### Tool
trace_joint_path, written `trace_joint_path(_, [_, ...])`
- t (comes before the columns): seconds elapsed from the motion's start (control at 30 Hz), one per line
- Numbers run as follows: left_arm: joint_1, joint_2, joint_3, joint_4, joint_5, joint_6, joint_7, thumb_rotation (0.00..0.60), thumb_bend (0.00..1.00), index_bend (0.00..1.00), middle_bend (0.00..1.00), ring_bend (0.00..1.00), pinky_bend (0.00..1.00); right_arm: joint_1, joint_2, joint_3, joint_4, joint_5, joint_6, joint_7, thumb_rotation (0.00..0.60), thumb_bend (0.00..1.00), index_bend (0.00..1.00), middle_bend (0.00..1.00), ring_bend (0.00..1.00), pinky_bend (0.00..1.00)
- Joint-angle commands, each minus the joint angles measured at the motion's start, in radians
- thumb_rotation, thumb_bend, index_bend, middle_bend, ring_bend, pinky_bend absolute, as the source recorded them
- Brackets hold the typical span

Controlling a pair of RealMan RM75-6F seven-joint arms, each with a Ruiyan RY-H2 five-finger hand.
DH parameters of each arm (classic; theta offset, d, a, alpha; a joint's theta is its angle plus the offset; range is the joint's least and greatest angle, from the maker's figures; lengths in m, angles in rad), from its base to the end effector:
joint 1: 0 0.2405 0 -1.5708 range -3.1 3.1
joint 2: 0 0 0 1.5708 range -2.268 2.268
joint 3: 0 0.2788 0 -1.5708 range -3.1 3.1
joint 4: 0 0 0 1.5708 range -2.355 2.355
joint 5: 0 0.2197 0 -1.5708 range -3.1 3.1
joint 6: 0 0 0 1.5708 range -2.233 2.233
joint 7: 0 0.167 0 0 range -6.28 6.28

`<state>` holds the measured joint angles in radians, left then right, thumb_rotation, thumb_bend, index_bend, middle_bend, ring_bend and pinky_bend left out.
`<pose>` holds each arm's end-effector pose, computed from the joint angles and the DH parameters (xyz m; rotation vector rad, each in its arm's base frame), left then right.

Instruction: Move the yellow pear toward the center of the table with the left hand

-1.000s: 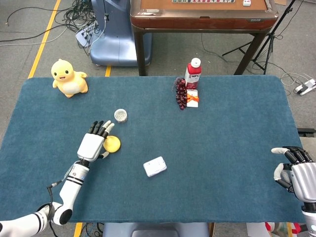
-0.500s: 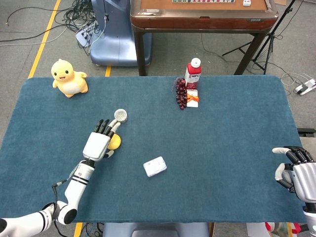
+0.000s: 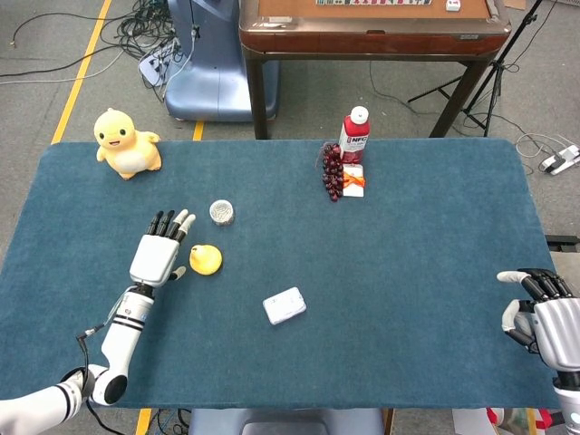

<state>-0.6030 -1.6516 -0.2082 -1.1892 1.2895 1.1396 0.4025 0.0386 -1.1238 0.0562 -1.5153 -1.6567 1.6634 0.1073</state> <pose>-0.2245 0.3912 -0.0106 -1.6664 -0.6417 -0.8475 -0.3260 -0.1896 0.1838 1.3910 -0.7485 1.0828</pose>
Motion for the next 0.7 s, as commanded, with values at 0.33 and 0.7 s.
trace_joint_path(0.33, [-0.043, -0.094, -0.027, 0.084, -0.031, -0.007, -0.014, 0.6, 0.0, 0.0, 0.0, 0.0, 0.05, -0.002, 0.002, 0.001, 0.0, 0.0, 0.006, 0.008, 0.6, 0.23, 0.57, 0.37, 0.25, 0.26])
trace_joint_path(0.7, [-0.088, -0.151, -0.054, 0.026, -0.046, 0.011, 0.049, 0.6, 0.0, 0.0, 0.0, 0.0, 0.05, -0.004, 0.006, 0.0, 0.0, -0.003, 0.01, 0.014, 0.6, 0.23, 0.57, 0.37, 0.25, 0.26])
